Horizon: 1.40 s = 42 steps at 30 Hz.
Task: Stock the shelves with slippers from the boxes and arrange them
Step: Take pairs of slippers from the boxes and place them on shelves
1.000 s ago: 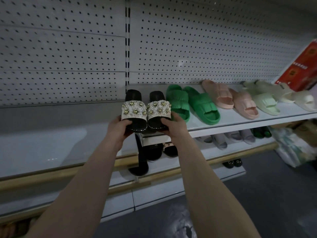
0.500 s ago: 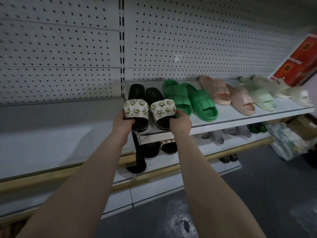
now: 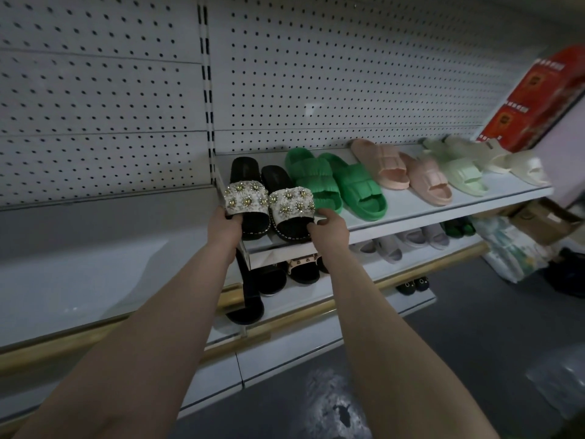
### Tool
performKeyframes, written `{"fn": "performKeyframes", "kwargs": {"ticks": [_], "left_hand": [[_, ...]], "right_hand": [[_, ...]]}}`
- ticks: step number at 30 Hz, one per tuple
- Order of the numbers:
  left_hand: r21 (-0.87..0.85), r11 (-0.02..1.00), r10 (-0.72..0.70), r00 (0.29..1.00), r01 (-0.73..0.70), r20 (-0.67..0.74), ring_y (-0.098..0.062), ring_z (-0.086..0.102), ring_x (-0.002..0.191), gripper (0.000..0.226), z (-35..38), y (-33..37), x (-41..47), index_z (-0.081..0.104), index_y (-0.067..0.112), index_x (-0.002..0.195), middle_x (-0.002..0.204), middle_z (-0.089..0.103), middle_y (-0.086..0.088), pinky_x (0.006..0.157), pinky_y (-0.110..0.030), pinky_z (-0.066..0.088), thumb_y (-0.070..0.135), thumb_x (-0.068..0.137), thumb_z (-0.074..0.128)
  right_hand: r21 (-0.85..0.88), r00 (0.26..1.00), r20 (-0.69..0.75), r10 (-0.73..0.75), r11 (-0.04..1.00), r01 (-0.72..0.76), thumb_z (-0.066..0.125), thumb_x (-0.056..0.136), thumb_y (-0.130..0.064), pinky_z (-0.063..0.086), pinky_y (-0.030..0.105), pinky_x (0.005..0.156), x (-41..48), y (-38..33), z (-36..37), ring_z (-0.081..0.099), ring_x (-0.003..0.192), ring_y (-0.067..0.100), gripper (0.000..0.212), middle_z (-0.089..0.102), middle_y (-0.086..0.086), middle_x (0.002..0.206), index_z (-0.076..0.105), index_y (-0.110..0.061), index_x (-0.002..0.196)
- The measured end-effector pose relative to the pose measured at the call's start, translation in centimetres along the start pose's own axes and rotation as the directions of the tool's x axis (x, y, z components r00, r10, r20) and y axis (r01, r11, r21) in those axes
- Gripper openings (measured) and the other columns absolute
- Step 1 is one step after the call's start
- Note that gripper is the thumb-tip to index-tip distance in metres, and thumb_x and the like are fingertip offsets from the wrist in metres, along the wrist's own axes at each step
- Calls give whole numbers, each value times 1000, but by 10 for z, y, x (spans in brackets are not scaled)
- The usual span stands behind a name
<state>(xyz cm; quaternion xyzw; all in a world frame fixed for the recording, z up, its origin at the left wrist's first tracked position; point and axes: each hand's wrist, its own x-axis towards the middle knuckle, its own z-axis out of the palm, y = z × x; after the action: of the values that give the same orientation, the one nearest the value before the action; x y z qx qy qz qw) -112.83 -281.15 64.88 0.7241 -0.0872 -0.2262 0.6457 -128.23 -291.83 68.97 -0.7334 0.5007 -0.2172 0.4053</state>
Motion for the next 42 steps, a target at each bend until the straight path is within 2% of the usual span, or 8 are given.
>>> {"fn": "performKeyframes", "kwargs": {"ticks": [7,13,17,19,24,33,39,42], "left_hand": [[16,1000,-12,1000,12,19,-24,56,105,36,0,7,-1,50,9,131,124,59,-13,91,-33,46,5,95,48],[193,968,159,987,-159,13,-30,54,117,53,2,4,-30,42,12,137,132,54,-12,101,-40,46,7,86,56],[384,881,296,955,-276,7,-27,15,147,71,15,13,-61,20,12,153,161,13,-11,117,-33,19,6,91,53],[413,846,358,933,-337,28,-22,6,150,67,28,18,-77,20,12,154,162,9,-8,116,-29,14,7,94,51],[360,818,434,892,-448,123,-20,23,146,61,75,35,-117,30,14,151,158,27,-5,114,-25,17,6,94,52],[148,851,410,814,-504,412,-13,56,115,47,234,29,-211,54,21,134,132,58,2,99,-26,44,7,90,55],[40,864,352,659,-502,664,-8,59,104,38,357,-12,-307,60,21,125,122,63,5,81,-13,46,8,90,56],[6,874,296,543,-486,786,-13,62,108,38,403,-39,-354,61,22,124,120,65,2,95,-32,51,7,88,58]], "right_hand": [[-3,1000,25,-7,1000,7,60,93,-16,44,28,81,-10,-1,-8,60,111,28,48,61,11,129,51,-18,140],[22,1000,-1,-7,1000,7,60,93,-17,52,41,93,-21,5,-14,60,109,27,47,61,9,128,52,-22,139],[46,1000,-2,-23,999,23,60,92,-16,53,45,93,-27,10,-21,63,106,28,48,61,9,128,51,-21,140],[72,999,0,-36,997,36,58,92,-15,55,44,89,-29,14,-30,64,103,27,49,60,9,130,50,-21,141],[132,998,-17,-56,990,58,58,93,-15,45,20,61,-30,36,-73,61,95,18,49,60,4,129,50,-21,142],[130,985,-172,-17,991,40,64,92,-22,53,33,87,-44,137,-218,61,103,16,48,61,0,121,53,-21,139],[132,928,-333,168,983,-131,64,92,-16,52,36,95,-75,243,-320,62,109,17,46,64,3,123,55,-23,136],[159,876,-403,266,963,-219,65,92,-14,54,34,89,-99,297,-358,61,109,17,46,64,1,122,56,-24,135]]}}
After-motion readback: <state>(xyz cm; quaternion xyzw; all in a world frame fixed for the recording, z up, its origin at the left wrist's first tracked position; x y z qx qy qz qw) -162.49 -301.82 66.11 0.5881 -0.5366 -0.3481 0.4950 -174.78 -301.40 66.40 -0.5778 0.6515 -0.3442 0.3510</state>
